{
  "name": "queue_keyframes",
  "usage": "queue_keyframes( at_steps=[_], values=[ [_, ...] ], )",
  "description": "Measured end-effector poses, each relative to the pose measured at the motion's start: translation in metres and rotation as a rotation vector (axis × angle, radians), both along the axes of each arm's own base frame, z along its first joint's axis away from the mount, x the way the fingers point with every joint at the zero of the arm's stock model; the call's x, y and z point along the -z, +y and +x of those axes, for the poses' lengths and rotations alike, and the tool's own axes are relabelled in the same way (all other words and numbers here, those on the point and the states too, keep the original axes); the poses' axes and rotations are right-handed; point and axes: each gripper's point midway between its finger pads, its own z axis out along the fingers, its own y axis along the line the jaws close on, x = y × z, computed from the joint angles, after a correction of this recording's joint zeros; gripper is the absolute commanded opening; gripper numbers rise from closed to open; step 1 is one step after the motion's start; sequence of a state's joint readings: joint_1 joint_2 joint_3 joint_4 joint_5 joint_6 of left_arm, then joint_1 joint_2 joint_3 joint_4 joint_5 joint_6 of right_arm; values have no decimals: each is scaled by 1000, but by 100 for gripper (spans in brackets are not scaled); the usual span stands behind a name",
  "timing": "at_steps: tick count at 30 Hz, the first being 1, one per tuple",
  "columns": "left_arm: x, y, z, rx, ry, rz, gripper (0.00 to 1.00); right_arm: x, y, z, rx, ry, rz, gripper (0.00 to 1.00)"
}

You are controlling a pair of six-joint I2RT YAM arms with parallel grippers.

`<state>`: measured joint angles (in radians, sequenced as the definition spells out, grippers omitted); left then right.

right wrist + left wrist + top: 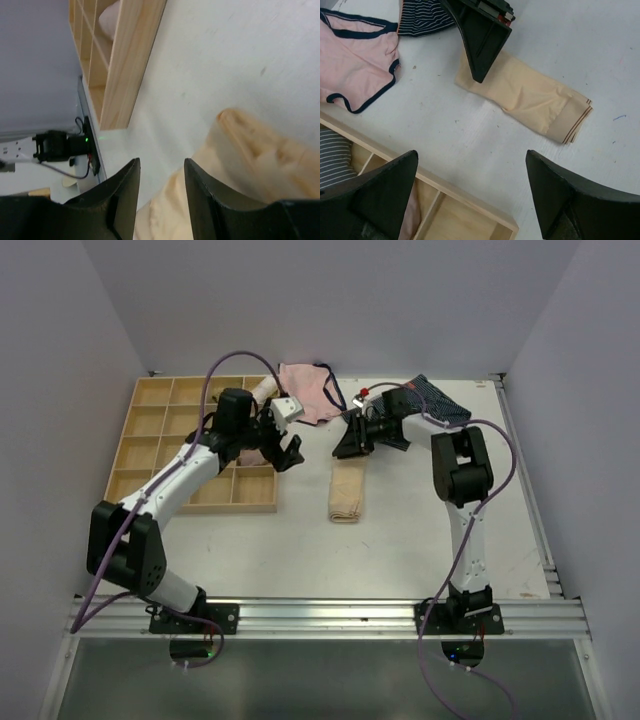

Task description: Roll the underwear

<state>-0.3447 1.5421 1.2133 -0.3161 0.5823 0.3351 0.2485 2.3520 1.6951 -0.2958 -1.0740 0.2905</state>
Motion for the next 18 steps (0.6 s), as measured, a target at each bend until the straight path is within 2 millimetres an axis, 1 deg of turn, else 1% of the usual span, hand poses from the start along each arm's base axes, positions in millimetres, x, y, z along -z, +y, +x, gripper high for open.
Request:
queue_keyframes(
  at_steps=[1, 2, 4, 5, 6, 7, 8, 9, 11, 12, 14, 16, 17, 18],
  values=[
    [1, -2, -8, 25, -28, 11, 91, -7, -3, -5, 3, -13, -11, 43],
    [2, -4, -17, 52, -52, 24, 90, -17, -5, -14, 2, -18, -16, 38],
    [5, -10, -34, 117, -115, 51, 88, -40, -10, -33, 3, -28, -20, 33],
    [9, -13, -43, 151, -148, 69, 88, -54, -14, -47, 6, -41, -22, 29],
    [14, -17, -54, 187, -175, 87, 87, -64, -16, -58, 5, -48, -20, 28],
    [19, -22, -64, 229, -212, 104, 86, -71, -18, -72, 5, -52, -20, 27],
    [26, -26, -75, 269, -233, 119, 85, -75, -19, -84, 2, -52, -19, 24],
    [32, -31, -84, 304, -253, 129, 84, -74, -21, -97, -3, -39, -23, 24],
    [49, -40, -102, 387, -284, 158, 83, -58, -21, -117, -12, 18, -37, 22],
    [57, -42, -108, 418, -296, 174, 83, -45, -21, -124, -15, 61, -49, 22],
    [66, -47, -112, 468, -333, 196, 83, -14, -23, -137, -12, 160, -77, 22],
    [72, -55, -112, 515, -377, 212, 83, 16, -27, -147, 5, 248, -111, 21],
    [75, -59, -111, 537, -400, 219, 83, 27, -28, -151, 11, 291, -120, 21],
    [78, -63, -111, 561, -421, 228, 83, 30, -27, -154, 8, 330, -102, 21]
  ],
)
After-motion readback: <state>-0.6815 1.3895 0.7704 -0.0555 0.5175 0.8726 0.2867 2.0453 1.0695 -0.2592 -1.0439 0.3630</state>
